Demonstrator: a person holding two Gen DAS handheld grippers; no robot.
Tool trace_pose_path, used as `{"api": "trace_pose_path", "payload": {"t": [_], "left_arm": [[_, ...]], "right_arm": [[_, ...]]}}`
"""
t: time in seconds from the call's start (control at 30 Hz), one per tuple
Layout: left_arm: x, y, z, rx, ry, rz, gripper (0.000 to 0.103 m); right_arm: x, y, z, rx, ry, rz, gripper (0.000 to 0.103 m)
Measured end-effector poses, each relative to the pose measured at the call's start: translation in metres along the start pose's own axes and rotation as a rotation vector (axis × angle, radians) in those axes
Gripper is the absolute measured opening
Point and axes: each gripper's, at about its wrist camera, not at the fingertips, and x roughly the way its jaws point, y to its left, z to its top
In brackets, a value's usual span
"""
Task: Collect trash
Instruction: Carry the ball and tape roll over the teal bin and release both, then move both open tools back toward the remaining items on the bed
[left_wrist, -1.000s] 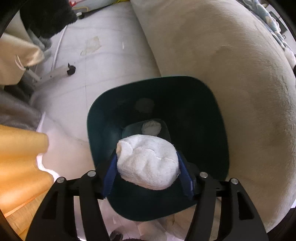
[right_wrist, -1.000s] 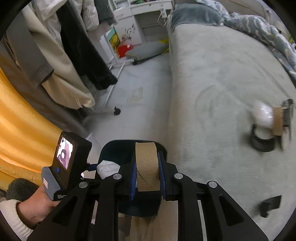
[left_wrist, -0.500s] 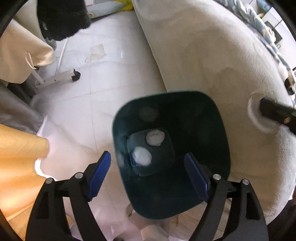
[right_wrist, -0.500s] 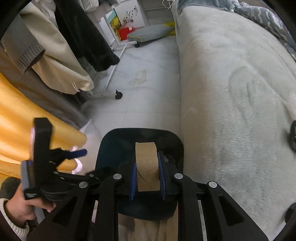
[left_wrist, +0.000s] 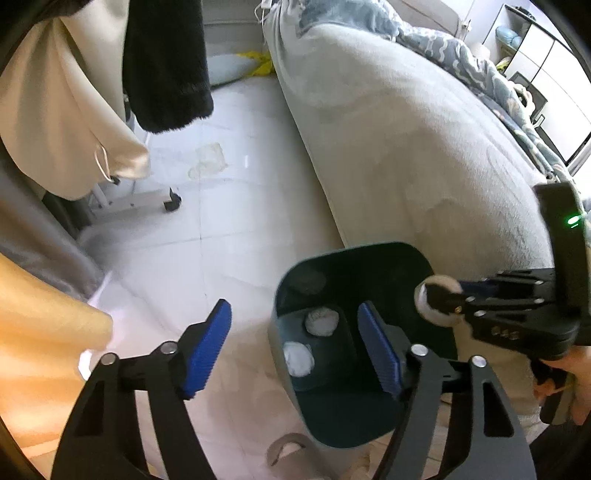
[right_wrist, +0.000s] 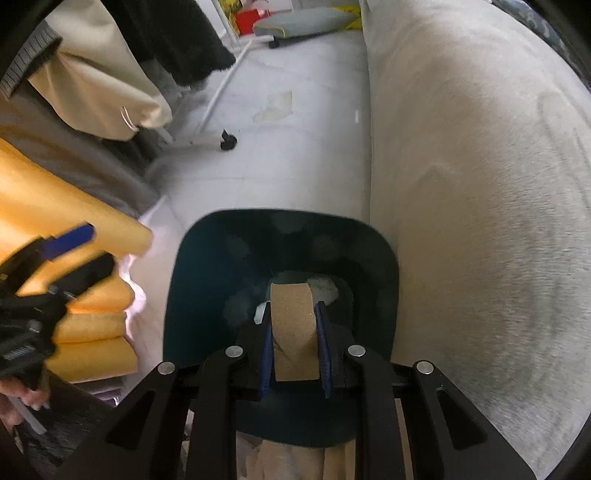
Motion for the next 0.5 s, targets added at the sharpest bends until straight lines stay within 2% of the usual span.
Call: {"api": "trace_pose_path", "payload": {"t": [0.3, 0.33, 0.43, 0.5], "left_arm": [[-0.030, 0.008, 0.006, 0.003, -0.094, -0.018, 0.068], [-0.033, 0.008, 0.007, 0.002, -0.106, -0.027, 0.068], [-0.036, 0.010, 0.008, -0.005, -0.122, -0.036, 0.066], [-0.038, 0.010, 0.011, -0.011, -0.135, -0.045, 0.065]], "right_arm": [[0.030, 0.015, -0.003, -0.060, 0.083, -0.044, 0.022], [0.031, 0.015, -0.004, -0.064, 0.089, -0.046, 0.024], [0.037, 0.020, -0.006, -0.080, 0.103, -0.061, 0.042], [0.035, 0.022, -0.007, -0.088, 0.098, -0.061, 0.043]]}}
